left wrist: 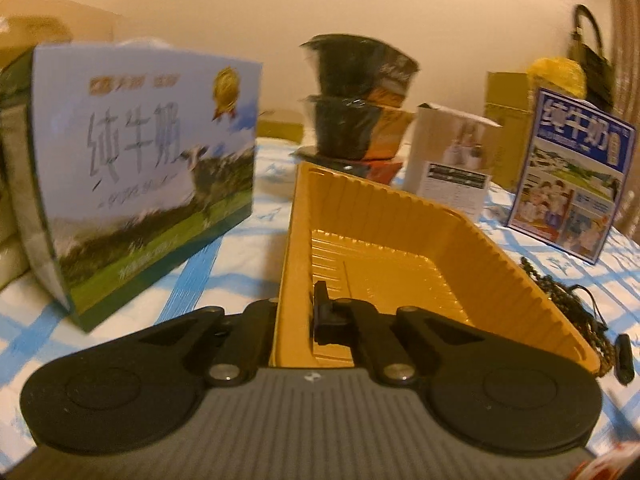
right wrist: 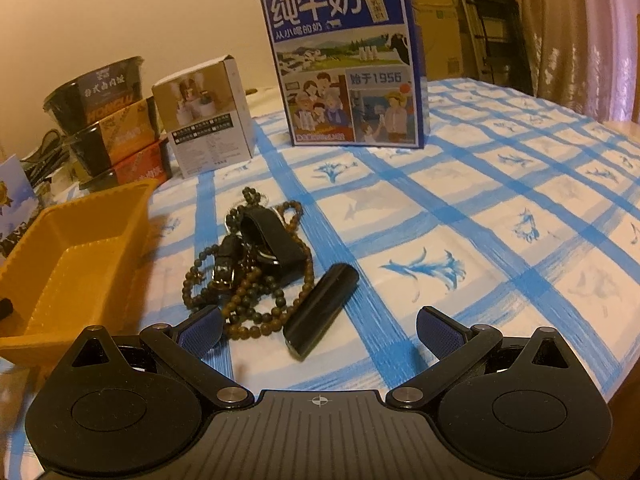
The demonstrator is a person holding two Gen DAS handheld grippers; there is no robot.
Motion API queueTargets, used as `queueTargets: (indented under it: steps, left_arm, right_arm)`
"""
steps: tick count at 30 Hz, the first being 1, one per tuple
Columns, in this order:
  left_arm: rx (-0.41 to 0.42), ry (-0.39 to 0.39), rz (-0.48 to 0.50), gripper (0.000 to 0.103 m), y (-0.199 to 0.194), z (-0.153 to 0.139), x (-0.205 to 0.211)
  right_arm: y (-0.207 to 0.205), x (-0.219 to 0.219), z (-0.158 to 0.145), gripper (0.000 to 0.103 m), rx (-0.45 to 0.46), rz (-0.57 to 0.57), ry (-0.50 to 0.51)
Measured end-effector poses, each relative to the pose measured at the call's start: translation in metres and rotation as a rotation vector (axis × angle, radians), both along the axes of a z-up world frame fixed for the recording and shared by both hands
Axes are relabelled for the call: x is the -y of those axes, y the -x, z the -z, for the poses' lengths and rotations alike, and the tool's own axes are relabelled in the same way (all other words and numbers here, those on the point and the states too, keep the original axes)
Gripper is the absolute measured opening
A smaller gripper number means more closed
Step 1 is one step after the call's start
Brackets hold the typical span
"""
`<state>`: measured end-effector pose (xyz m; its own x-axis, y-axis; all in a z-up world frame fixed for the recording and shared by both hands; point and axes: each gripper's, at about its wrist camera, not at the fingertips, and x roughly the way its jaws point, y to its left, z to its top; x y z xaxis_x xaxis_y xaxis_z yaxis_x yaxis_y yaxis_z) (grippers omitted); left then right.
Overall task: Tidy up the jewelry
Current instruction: 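Grasp the black cylinder with the right tool while the left tool grips the orange tray rim, then carry the black cylinder into the orange tray and open the right tool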
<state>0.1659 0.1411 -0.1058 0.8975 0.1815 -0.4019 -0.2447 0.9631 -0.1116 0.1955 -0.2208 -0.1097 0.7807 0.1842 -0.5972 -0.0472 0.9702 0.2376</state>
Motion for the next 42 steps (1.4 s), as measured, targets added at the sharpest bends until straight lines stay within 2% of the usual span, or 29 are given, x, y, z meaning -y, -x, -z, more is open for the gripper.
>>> queueTargets:
  steps: [2,6,11,19,23,29,35,38,42]
  left_arm:
    - [0.014,-0.01,0.031,0.002,0.001,-0.004,0.001]
    - [0.027,-0.047,0.072,0.003,0.004,-0.01,0.004]
    - [0.027,-0.055,0.083,0.003,0.001,-0.012,0.002]
    - [0.021,-0.061,0.104,0.003,-0.001,-0.013,-0.001]
    - [0.022,-0.056,0.104,0.003,-0.001,-0.012,-0.002]
    - [0.022,-0.059,0.106,0.003,0.0,-0.012,-0.002]
    - [0.023,-0.065,0.109,0.003,0.001,-0.013,-0.003]
    - [0.026,-0.067,0.108,0.003,0.002,-0.015,-0.004]
    - [0.027,-0.067,0.105,0.003,0.004,-0.015,-0.004]
  right_arm:
    - [-0.002,0.0,0.0,0.09,0.0,-0.013,0.002]
    - [-0.009,0.002,0.001,0.078,-0.011,-0.012,-0.014]
    - [-0.021,0.005,0.001,0.055,-0.033,-0.007,-0.055]
    - [-0.043,0.008,0.014,0.039,-0.12,0.066,-0.082]
    - [-0.05,0.01,0.018,0.03,-0.132,0.06,-0.114]
    - [-0.051,0.007,0.014,0.021,-0.138,0.028,-0.1]
    - [-0.044,0.003,-0.005,0.02,-0.1,-0.013,-0.182]
    - [-0.041,-0.008,-0.02,0.02,-0.071,-0.077,-0.248]
    - [-0.037,-0.034,-0.038,0.02,-0.031,-0.181,-0.287]
